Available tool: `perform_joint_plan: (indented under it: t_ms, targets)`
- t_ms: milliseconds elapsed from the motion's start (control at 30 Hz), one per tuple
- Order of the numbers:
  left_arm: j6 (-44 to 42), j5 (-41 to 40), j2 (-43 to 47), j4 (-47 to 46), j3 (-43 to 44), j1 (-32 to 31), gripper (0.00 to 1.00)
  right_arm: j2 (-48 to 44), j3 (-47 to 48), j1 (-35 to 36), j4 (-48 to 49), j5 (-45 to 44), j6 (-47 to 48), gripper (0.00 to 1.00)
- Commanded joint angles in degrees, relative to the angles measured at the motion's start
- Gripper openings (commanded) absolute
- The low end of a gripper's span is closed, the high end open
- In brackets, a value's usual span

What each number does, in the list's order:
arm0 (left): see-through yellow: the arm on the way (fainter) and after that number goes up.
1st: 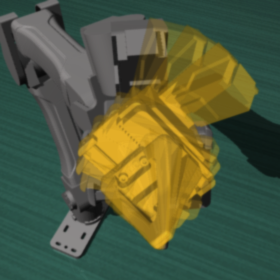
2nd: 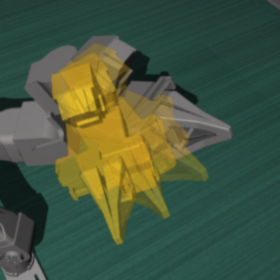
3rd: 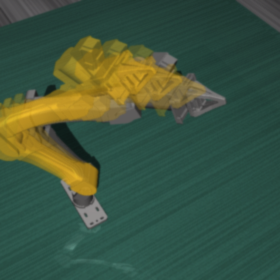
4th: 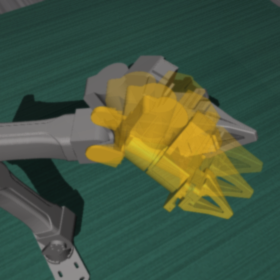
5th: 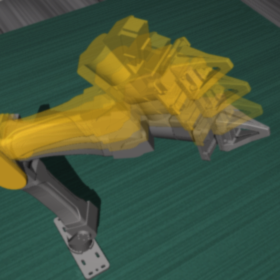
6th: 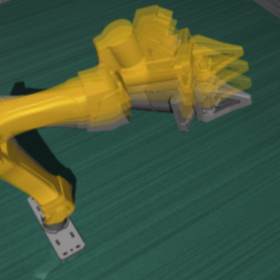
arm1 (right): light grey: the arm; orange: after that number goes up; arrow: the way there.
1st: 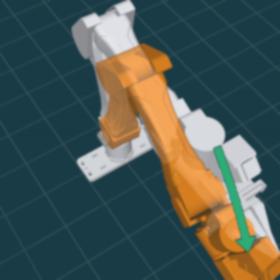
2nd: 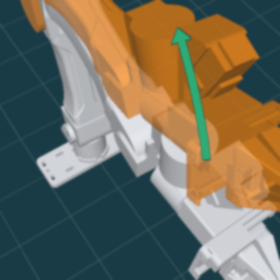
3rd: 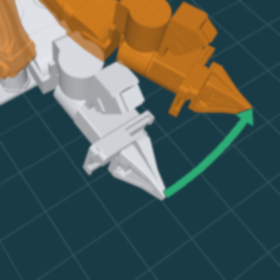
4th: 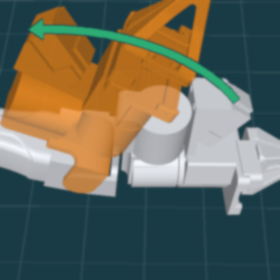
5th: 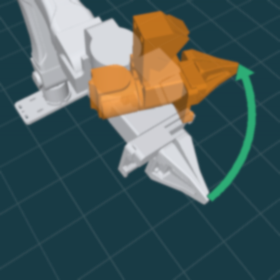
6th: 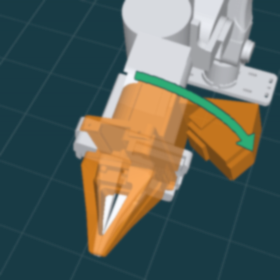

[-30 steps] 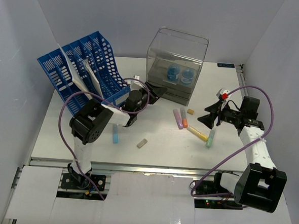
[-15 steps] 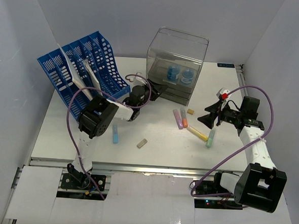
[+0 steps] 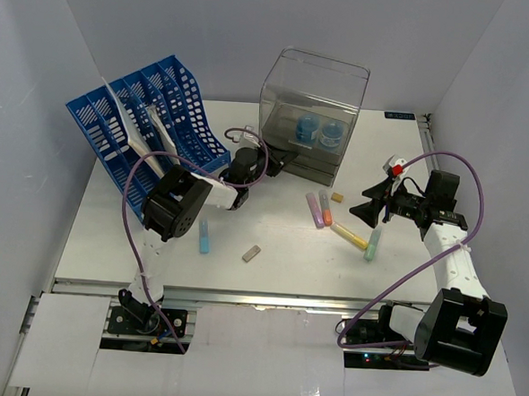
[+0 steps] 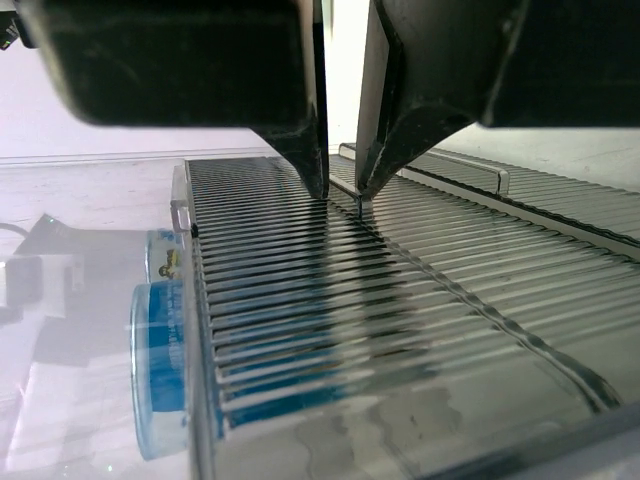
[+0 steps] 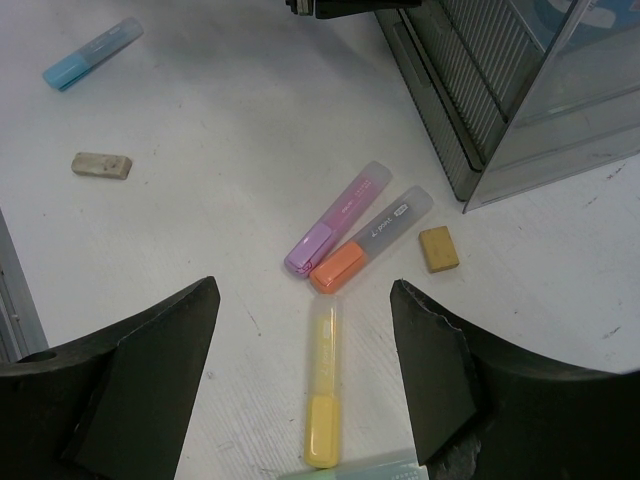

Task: Organize the desk

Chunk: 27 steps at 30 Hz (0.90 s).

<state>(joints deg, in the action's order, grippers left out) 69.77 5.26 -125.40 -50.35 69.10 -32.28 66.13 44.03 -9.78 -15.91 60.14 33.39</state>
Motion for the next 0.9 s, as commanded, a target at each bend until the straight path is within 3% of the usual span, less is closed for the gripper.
perform_joint_plan:
  t_ms: [0,133,200,667,833,867]
  targets:
    - [-0.2,-0.6,-1.2,-0.7,2.7,1.2,0.17,0.0,-0.3,-0.3,1.3,0.8,0.0,0.76]
    - [-0.3,-0.1,-0.9,-1.5,2.4,1.3,0.02,0.0,-0.3,-0.3,1.3,0.7,0.0,0.75]
    - [-0.6,0.0,-0.1,-2.1,1.0,1.3,0.0,0.0,-0.3,-0.4,1.3,0.6,0.1,0.75]
    - [-3.9,3.1,12.9,-10.4,-19.7,1.3,0.0,0.1,-0.4,-0.3,1.3,0.3,0.1,0.75]
    - [-5.5,3.9,16.0,-10.3,-23.2,1.3,0.0,0.7,-0.4,-0.3,1.0,-0.2,0.1,0.76]
    - [-5.8,4.0,16.2,-9.5,-23.3,1.3,0.16,1.0,-0.3,-0.3,0.7,-0.1,0.2,0.77]
